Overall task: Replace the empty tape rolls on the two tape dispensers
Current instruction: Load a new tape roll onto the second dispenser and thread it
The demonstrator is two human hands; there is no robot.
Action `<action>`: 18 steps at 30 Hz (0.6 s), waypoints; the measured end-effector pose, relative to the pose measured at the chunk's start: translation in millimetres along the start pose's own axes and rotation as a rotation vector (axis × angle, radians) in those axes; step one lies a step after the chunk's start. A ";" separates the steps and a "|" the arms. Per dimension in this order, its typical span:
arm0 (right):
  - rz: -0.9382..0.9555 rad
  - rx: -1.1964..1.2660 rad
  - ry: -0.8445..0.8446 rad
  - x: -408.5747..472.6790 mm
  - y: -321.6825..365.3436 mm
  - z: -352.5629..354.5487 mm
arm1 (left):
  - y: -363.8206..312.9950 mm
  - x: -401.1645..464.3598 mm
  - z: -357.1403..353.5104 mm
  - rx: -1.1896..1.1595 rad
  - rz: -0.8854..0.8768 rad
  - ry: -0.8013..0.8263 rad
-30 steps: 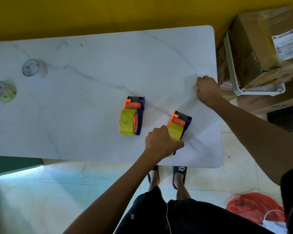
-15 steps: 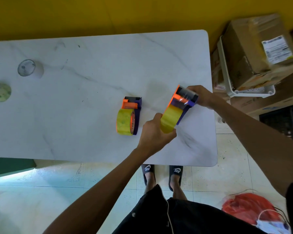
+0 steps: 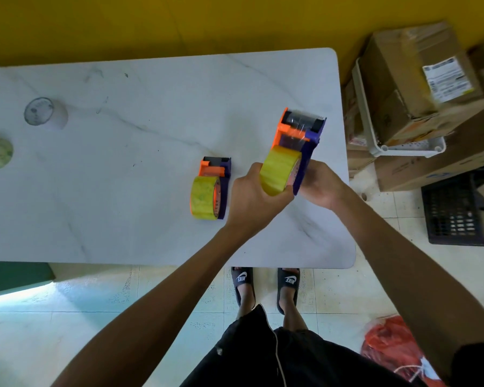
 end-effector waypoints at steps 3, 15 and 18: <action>0.003 0.162 -0.084 -8.9 -9.8 -11.6 | 0.8 -1.9 -1.2 -0.008 0.022 -0.012; -0.048 0.486 -0.340 -22.0 -76.9 -43.2 | 23.7 1.0 -22.9 -0.071 0.344 0.002; -0.063 0.632 -0.339 -26.4 -89.3 -48.9 | 29.8 7.7 -24.9 -0.039 0.358 0.027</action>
Point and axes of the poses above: each hand's wrist, its own x-axis towards the middle knuckle, its own z-axis out of the back of the hand, y = z × x, the point moved 3 cm from there along x, towards the middle knuckle, and after that the axes turned 3 degrees about -z, right-handed, at the moved point
